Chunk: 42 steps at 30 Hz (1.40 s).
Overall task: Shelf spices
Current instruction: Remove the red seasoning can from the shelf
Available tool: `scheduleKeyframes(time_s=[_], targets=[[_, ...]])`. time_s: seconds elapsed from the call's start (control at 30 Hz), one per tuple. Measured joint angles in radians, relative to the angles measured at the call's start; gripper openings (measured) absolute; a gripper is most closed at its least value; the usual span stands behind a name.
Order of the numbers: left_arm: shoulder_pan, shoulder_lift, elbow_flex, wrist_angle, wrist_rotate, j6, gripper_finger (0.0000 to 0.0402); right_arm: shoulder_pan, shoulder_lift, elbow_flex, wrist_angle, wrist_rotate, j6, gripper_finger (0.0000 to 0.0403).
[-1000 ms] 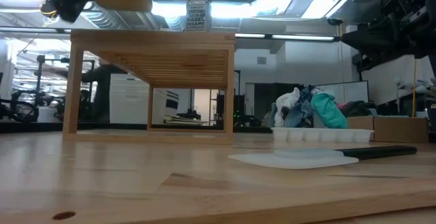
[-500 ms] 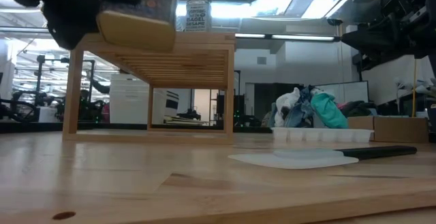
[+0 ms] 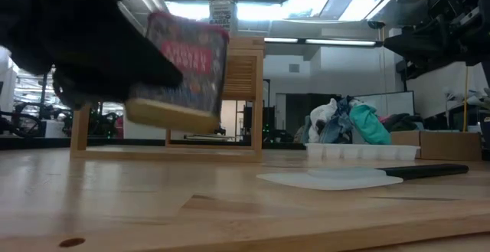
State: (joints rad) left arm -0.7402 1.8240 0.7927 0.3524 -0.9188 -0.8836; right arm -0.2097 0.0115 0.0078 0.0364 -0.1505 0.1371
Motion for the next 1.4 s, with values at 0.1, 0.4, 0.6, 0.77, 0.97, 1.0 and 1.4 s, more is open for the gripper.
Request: scheduleKeyframes(time_s=[0.1, 0.4, 0.6, 0.77, 0.97, 1.0, 1.4], targets=[[0.019, 0.021, 0.001, -0.003, 0.0, -0.002, 0.0166, 0.0, 0.0, 0.0, 0.0, 0.0, 0.0, 0.0017], [0.094, 0.088, 0.002, 0.005, 0.055, 0.027, 0.0166, 0.0, 0.0, 0.0, 0.0, 0.0, 0.0, 0.0017], [0.126, 0.118, 0.004, 0.015, 0.058, 0.038, 0.0164, 0.0, 0.0, 0.0, 0.0, 0.0, -0.001, 0.0017], [0.134, 0.119, 0.003, 0.029, 0.071, 0.022, 0.0198, 0.0, 0.0, 0.0, 0.0, 0.0, -0.001, 0.0017], [0.154, 0.123, 0.0, 0.032, 0.119, -0.094, 0.0291, 0.0, 0.0, 0.0, 0.0, 0.0, -0.001, 0.0017], [0.158, 0.123, 0.0, 0.032, 0.127, -0.112, 0.0296, 0.0, 0.0, 0.0, 0.0, 0.0, -0.001, 0.0017], [0.159, 0.115, 0.0, 0.059, 0.146, -0.086, 0.0295, 0.0, 0.0, 0.0, 0.0, 0.0, -0.001, 0.0017]])
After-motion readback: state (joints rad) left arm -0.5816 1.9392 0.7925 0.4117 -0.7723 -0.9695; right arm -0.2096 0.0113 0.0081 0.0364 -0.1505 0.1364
